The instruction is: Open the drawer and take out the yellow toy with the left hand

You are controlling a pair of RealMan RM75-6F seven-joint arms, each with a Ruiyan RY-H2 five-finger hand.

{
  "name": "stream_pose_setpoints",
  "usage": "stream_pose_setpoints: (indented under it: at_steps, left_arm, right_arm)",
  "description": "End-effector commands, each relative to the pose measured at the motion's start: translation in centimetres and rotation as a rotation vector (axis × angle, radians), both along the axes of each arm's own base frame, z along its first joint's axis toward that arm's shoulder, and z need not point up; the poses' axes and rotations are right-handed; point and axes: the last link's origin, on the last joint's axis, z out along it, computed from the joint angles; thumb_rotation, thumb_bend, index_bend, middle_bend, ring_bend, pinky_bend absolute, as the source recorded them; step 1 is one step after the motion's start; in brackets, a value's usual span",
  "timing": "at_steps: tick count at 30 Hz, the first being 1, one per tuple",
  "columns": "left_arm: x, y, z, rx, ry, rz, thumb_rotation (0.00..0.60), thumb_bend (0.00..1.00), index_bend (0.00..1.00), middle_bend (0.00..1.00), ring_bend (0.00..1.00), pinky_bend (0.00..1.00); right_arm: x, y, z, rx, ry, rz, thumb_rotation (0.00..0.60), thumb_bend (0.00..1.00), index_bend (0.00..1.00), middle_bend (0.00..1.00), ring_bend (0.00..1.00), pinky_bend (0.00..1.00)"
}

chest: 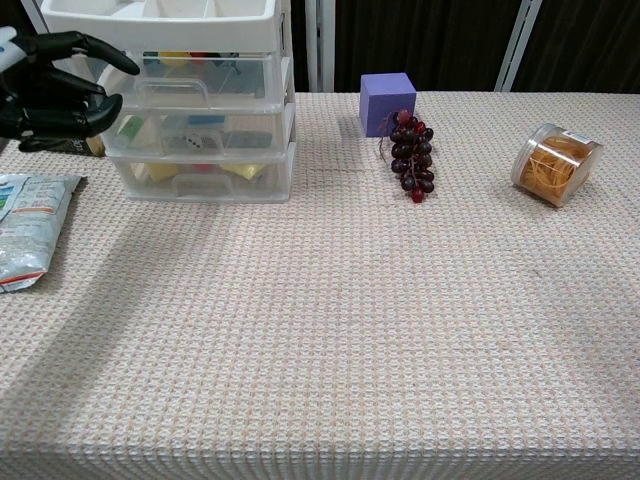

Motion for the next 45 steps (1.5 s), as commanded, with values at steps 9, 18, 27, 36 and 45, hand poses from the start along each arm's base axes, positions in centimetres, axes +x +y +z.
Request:
stream_pose_setpoints:
  at_steps: [9,18,27,36,45]
  left_arm:
    - [2.2,1.9,1.8,0.089,0.281,-0.099,0.6,0.41,0.32,0.78,0.91,1.0]
    - [2.4,2.3,1.1,0.077,0.369,-0.092,0.6,0.4,0.31,0.79,0.91,1.0]
    - [2.5,2.3,0.6,0.091,0.454,-0.092,0.6,0.39,0.29,0.79,0.91,1.0]
    - [2.6,2.6,0.5,0.094,0.478,-0.093,0.6,0.39,0.31,0.79,0.91,1.0]
    - [3.0,2.4,1.1,0.047,0.393,-0.1,0.6,0.39,0.44,0.79,0.91,1.0]
  right_arm:
    - [-0.4,0.3,0.3,-0.009,-0.006,-0.006,0.6,0.29,0.0,0.03,0.0,0.0]
    - [-0.8,0.6,0.3,-0.012,-0.011,-0.017,0.6,0.29,0.0,0.03,0.0,0.0]
    - [-0.9,0.6,0.3,-0.01,-0.01,-0.02,0.6,0.29,0.0,0.03,0.0,0.0]
    - [-1.1,0.7,0.3,-0.01,-0.01,-0.027,0.6,0.29,0.0,0.03,0.0,0.0]
    - [-1.1,0.7,0.4,-0.014,-0.012,-0.024,0.6,0.29,0.0,0.03,0.0,0.0]
